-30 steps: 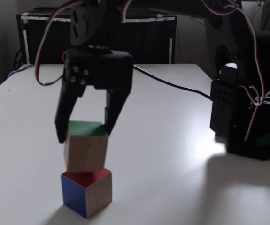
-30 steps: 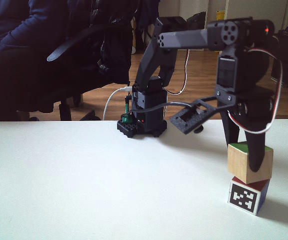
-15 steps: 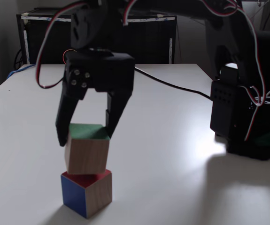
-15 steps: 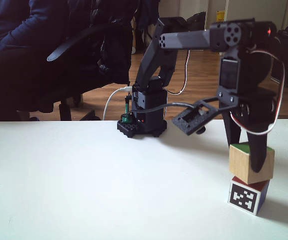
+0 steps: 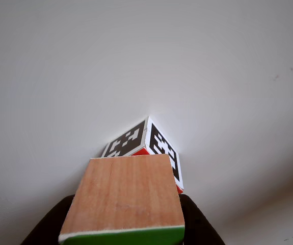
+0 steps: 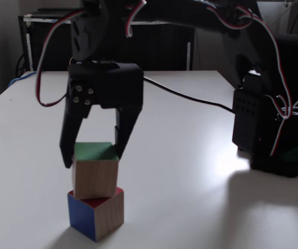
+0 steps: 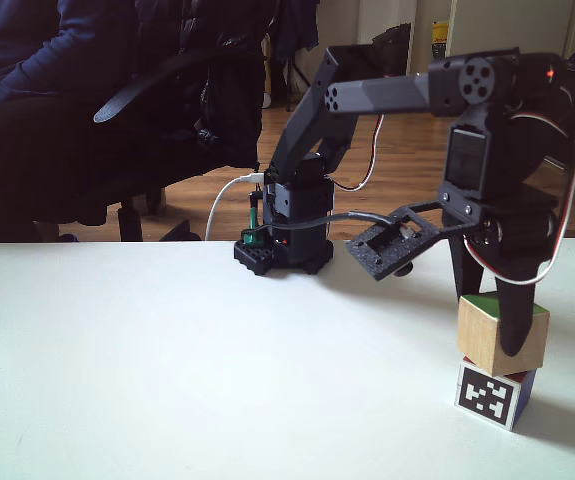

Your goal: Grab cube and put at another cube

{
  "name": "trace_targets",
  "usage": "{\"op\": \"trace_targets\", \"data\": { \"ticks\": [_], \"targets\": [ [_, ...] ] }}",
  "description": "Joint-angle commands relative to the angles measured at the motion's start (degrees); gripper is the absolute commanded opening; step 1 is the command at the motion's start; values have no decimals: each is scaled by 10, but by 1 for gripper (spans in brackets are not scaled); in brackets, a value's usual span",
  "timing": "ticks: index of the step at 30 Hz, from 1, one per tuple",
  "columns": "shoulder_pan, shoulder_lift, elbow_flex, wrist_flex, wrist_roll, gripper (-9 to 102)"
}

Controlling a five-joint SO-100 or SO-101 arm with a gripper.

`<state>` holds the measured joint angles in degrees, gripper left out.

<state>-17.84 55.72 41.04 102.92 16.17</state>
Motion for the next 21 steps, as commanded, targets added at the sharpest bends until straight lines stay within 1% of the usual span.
{"op": "trace_targets", "data": {
  "ticks": [1,6,10,16,21],
  "targets": [
    [0,4,-29,5,4,29],
    [-6,8,-24,5,4,32],
    [-15,22,-9,6,7,37],
    [-31,69,25,6,9,39],
    [-48,139,65,6,11,40]
  ]
}}
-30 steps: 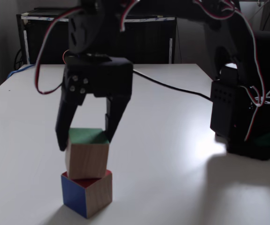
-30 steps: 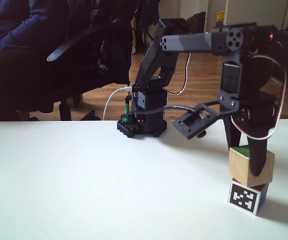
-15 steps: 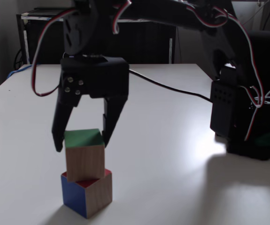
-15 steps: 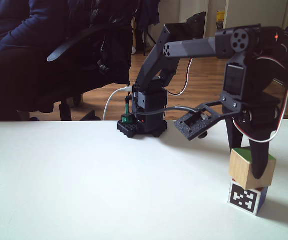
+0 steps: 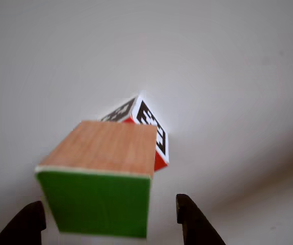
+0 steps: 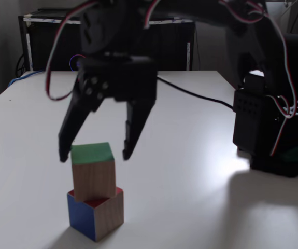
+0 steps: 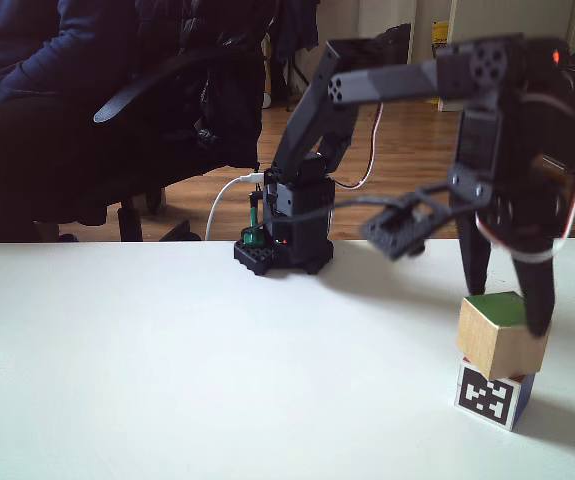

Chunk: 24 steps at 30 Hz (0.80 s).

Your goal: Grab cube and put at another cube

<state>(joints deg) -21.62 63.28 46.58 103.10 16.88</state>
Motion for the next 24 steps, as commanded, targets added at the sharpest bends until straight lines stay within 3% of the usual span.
{"op": "trace_targets", "data": {
  "ticks": [1,9,18,24],
  "targets": [
    [-14,82,20,4,4,40],
    [12,287,184,-10,-11,39],
    [203,699,738,-320,-143,33],
    [304,813,945,-459,-185,10]
  ]
}}
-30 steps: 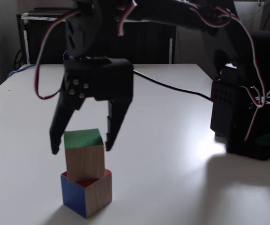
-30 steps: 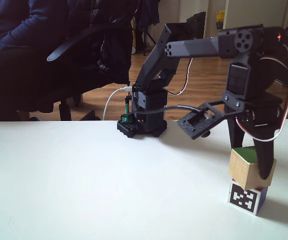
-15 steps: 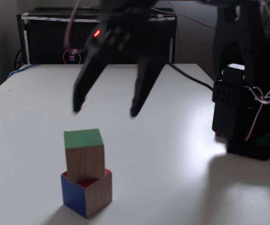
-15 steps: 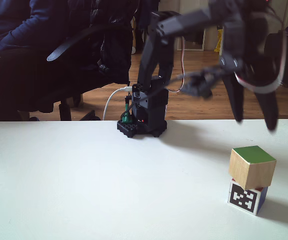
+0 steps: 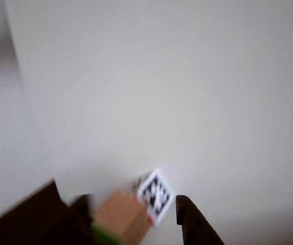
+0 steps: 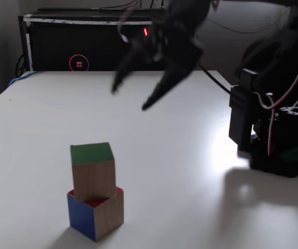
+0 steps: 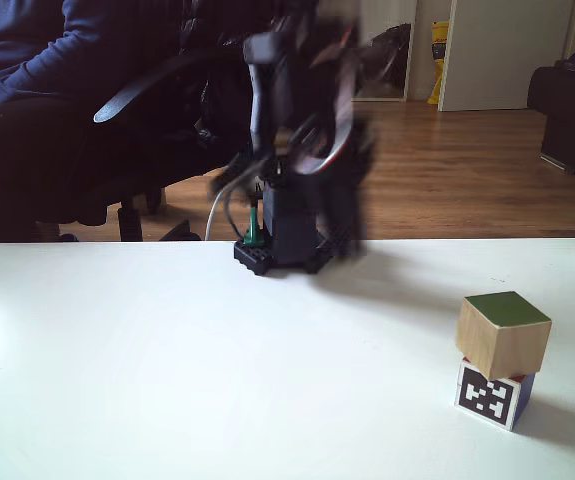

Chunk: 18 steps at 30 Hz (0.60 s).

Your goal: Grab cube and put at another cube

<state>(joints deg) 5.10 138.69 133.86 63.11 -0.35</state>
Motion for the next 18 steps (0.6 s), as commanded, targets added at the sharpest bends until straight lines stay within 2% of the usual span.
{"op": "trace_targets", "data": {
  "ticks": [1,3,12,14,17,18],
  "targets": [
    [47,80,96,-70,-17,6],
    [59,113,130,-79,-18,1],
    [47,227,263,-90,-40,0],
    [47,316,311,-64,-48,0],
    [40,492,374,28,-58,0],
    [38,491,376,41,-59,0]
  ]
}}
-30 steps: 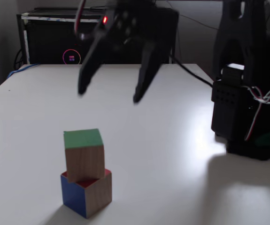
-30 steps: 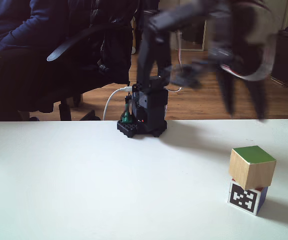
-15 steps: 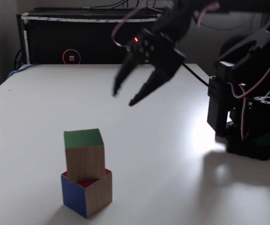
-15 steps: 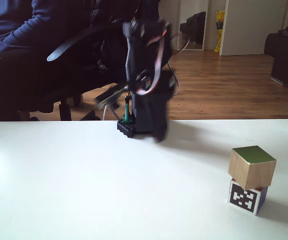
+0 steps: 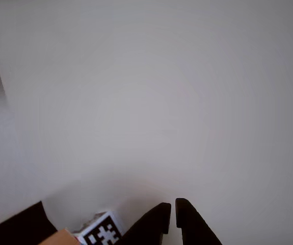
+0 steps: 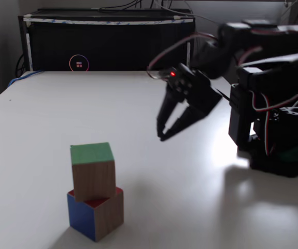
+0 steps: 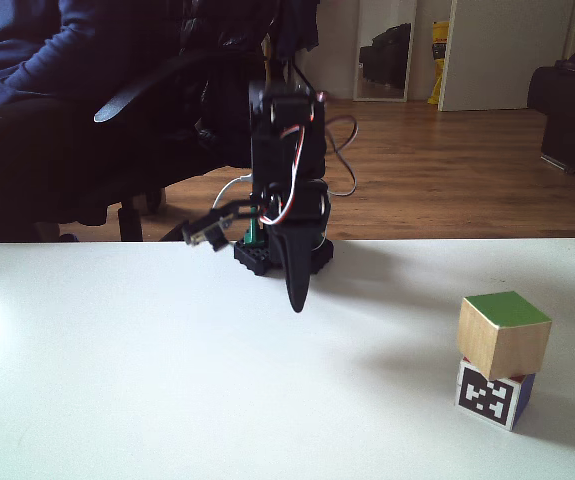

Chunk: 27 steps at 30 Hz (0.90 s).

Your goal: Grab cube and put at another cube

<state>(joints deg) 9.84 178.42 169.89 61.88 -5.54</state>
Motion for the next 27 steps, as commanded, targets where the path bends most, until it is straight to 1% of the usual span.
{"op": "trace_targets", "data": {
  "ticks": [1,4,8,27],
  "targets": [
    [-8,100,13,67,-4,0],
    [-8,100,12,75,-4,0],
    [-5,100,2,121,-4,0],
    [8,100,2,121,-6,0]
  ]
}}
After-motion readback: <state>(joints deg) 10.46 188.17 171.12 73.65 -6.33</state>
